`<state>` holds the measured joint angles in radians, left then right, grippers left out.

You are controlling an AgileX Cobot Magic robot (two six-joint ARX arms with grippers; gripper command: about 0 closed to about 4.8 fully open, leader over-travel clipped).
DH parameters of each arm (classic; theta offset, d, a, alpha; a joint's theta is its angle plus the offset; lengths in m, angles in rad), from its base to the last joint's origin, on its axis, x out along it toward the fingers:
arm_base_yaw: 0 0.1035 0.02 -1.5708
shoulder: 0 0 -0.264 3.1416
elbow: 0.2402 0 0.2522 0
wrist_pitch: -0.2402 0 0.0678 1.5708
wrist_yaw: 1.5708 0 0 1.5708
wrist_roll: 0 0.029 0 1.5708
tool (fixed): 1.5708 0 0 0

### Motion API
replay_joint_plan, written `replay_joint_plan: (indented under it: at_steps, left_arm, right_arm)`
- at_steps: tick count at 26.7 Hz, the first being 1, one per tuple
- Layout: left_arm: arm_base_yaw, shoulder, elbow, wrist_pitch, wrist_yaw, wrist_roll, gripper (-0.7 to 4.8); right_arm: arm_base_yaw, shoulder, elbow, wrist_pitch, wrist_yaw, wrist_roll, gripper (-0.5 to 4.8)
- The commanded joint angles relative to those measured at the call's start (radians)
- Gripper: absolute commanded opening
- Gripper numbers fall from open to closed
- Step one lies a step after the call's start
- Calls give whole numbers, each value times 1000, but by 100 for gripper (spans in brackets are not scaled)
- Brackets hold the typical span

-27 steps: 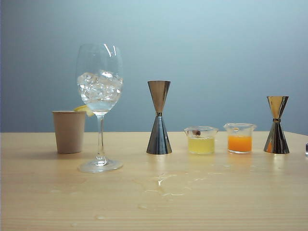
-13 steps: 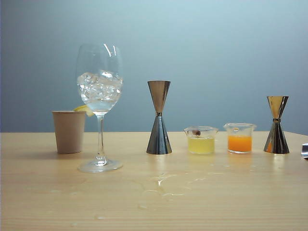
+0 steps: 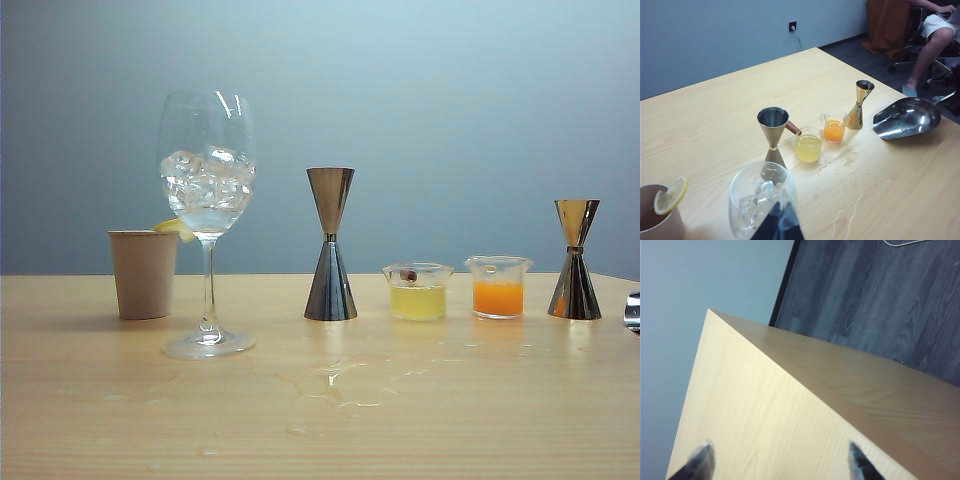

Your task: Pick up the ice scoop on the desk filled with ice cubes, pour the ice into the goblet, and finally put the scoop back on the table.

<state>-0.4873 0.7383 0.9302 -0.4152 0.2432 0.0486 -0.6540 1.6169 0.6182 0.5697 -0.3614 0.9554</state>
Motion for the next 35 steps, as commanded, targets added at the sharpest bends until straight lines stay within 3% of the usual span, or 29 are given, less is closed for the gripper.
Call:
replay_joint_plan:
  at_steps: [1,12,20,22,26,31,35]
  left_arm:
    - [0,-1,3,13,4,-3,-6]
    - [0,-2,3,13,5,-3,-6]
    - [0,-2,3,13,5,-3,-6]
    - [0,-2,3,13,5,-3,-6]
    - [0,-2,3,13,5,-4,-6]
    - [0,-2,3,13,5,-4,-6]
    - [0,-2,3,13,8,-4,-6]
  right_arm:
    - [-2,-22,3,8,3,-6,343]
    - [-16,-137,4,-126,98,-80,343]
    - [-39,-249,4,-180,109,-114,341]
    - [-38,-276,4,-192,94,-114,288]
    - [-37,-312,4,-207,8,-115,44]
    - [-35,-335,5,-208,-113,-116,-6]
    - [-26,-380,5,-244,-134,-129,-6]
